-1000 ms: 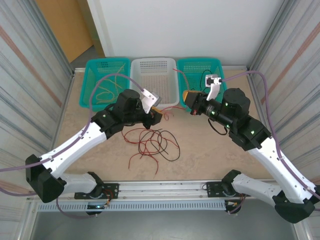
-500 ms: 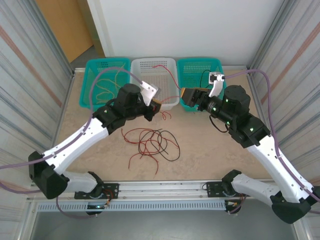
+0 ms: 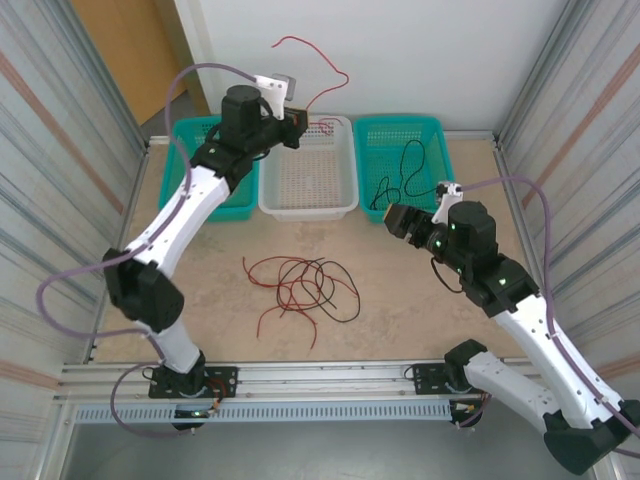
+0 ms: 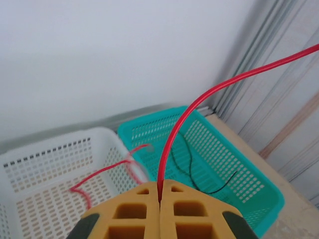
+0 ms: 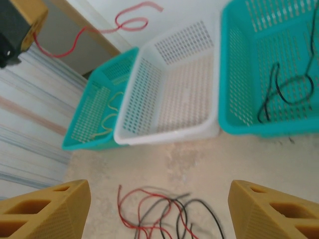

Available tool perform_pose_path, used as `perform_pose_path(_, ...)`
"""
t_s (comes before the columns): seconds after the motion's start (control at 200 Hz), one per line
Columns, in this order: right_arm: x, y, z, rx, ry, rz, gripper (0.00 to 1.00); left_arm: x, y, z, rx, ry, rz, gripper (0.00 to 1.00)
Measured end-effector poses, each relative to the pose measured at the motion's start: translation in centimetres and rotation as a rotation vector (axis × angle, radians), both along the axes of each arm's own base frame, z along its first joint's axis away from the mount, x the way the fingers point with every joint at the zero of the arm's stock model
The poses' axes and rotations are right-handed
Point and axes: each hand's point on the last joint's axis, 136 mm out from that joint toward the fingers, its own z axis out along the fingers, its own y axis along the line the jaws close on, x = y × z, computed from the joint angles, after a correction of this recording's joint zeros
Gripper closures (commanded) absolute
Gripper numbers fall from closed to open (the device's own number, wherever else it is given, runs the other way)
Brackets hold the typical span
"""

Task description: Untangle the cables

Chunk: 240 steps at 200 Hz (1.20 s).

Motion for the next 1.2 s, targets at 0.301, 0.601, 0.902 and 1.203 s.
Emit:
perform_pose_path(0.301,-1.1,-0.6,-1.2,0.001,0.039,-0.009,0.32,2.2,0.6,-15.2,0.129,0.340,0.081,0.49)
perform_pose_path(0.601,-1.2,-0.4,-1.3,0.008,0.045,-0.002,0.33,-1.4,2.9,-12.8,0.127,0.371,0.142,0.04)
perform_pose_path(0.902,-1.5,6.2,-6.5,-0.124,0.210,0.180,0.37,-11.4,7.3,-1.9,-0.007,0.203,0.135,0.22)
perform_pose_path(1.203,-2.0,12.8,-14.8,-0.287,0.398,0.325,0.44,-20.5,10.3,-14.6,0.054,0.519,0.128,0.38)
